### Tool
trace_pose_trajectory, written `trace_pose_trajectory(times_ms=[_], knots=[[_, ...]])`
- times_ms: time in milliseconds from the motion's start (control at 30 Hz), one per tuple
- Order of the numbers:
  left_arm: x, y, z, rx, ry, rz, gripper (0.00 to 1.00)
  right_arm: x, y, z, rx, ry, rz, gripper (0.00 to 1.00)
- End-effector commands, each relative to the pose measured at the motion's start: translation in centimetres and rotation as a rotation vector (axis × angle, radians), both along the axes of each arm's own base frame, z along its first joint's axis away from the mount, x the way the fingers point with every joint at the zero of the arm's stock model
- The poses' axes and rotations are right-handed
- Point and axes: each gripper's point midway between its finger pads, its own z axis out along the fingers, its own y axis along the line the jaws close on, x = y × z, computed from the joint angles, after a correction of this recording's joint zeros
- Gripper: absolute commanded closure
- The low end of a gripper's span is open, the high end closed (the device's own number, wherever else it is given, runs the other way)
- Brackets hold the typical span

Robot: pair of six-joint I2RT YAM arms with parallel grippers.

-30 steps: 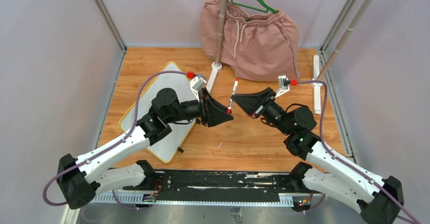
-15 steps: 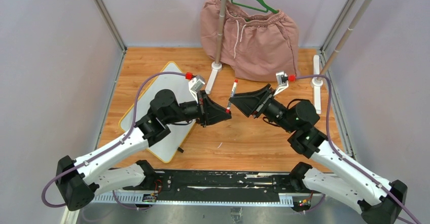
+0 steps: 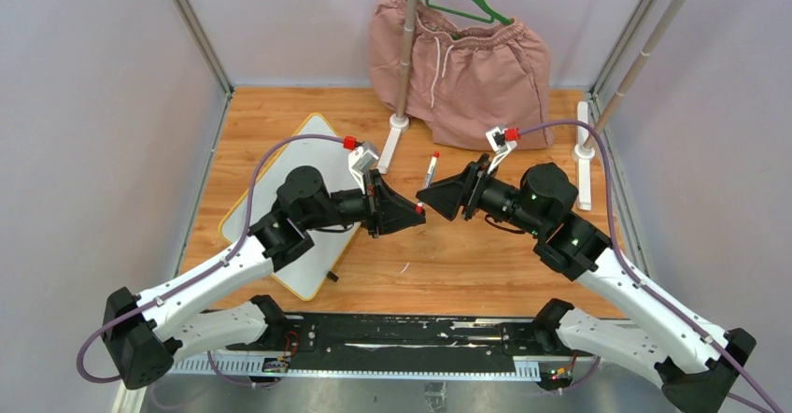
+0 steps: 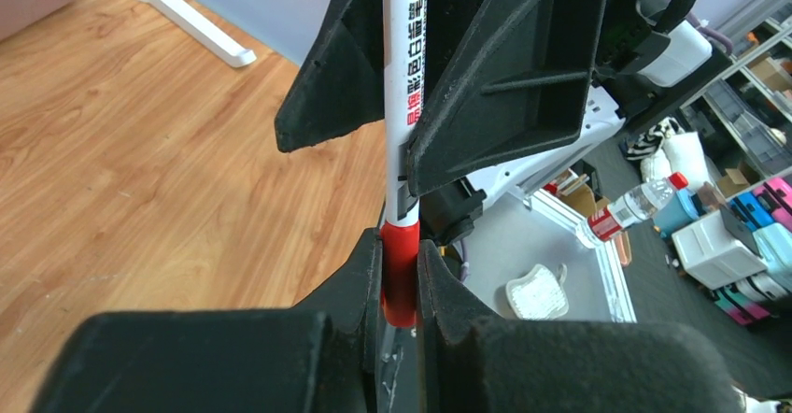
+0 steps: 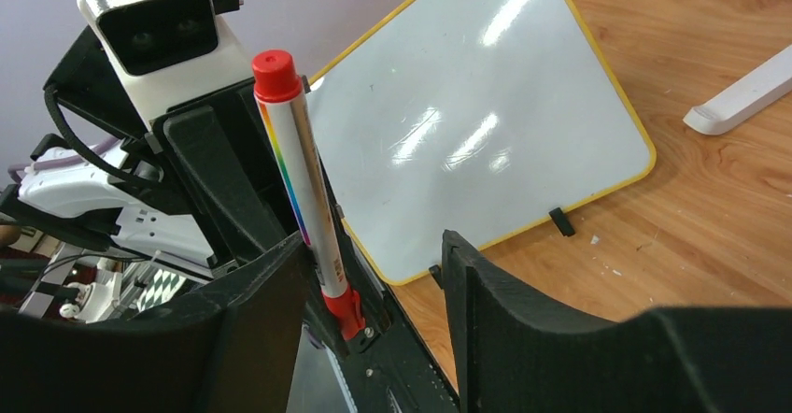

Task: Write a sentence on the whiteboard
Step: Open the whiteboard marker at the center of the board, then place the pen cap at the center of the board.

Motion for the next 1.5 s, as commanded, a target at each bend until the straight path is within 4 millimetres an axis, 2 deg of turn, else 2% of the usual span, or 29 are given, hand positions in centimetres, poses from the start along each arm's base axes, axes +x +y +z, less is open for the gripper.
trace_pose_trajectory(times_ms=[0,200,300,367,633,800,1067,1133,1167,1267,1367,1467], knots=[[-0.6,-0.2,0.0,-0.012,-0.015,-0.032,1.00,-0.6,0.6,1.3,0.020,-0.034,0.043,0.47],[-0.7,-0.1,-0.2,-0.009,-0.011,-0.036,1.00,-0.2,1.4,1.5,0.049,-0.025,0.053,0.70],[-0.6,-0.1,-0.5,-0.006,-0.009,-0.030,1.00,-0.3,1.6,1.8,0.058,-0.032,0.069,0.90],[-0.6,-0.1,-0.7,-0.001,-0.006,-0.027,1.00,-0.1,1.3,1.7,0.057,-0.041,0.049,1.00],[0.6,0.3,-4.4,0.072,0.035,0.053,1.00,2.2,-3.2,2.1,0.059,-0.102,-0.227,1.00],[0.4,0.9,-6.8,0.109,0.070,0.071,1.00,2.7,-4.1,2.4,0.065,-0.095,-0.277,1.00],[0.6,1.7,-8.7,0.165,0.090,0.110,1.00,3.1,-5.3,2.7,0.076,-0.108,-0.342,1.00],[0.7,1.7,-8.9,0.183,0.083,0.112,1.00,3.0,-5.9,2.2,0.030,-0.117,-0.361,1.00],[1.0,1.7,-9.2,0.205,0.084,0.124,1.00,3.0,-6.6,1.3,-0.021,-0.112,-0.378,1.00],[2.2,1.8,-10.4,0.309,0.076,0.164,1.00,2.6,-9.5,-0.9,-0.168,-0.134,-0.452,1.00],[2.8,1.6,-12.7,0.517,0.043,0.192,1.00,2.0,-13.2,-3.4,-0.335,-0.118,-0.540,1.00],[2.8,0.9,-15.0,0.725,-0.021,0.196,1.00,0.9,-15.8,-5.6,-0.430,-0.086,-0.587,1.00]])
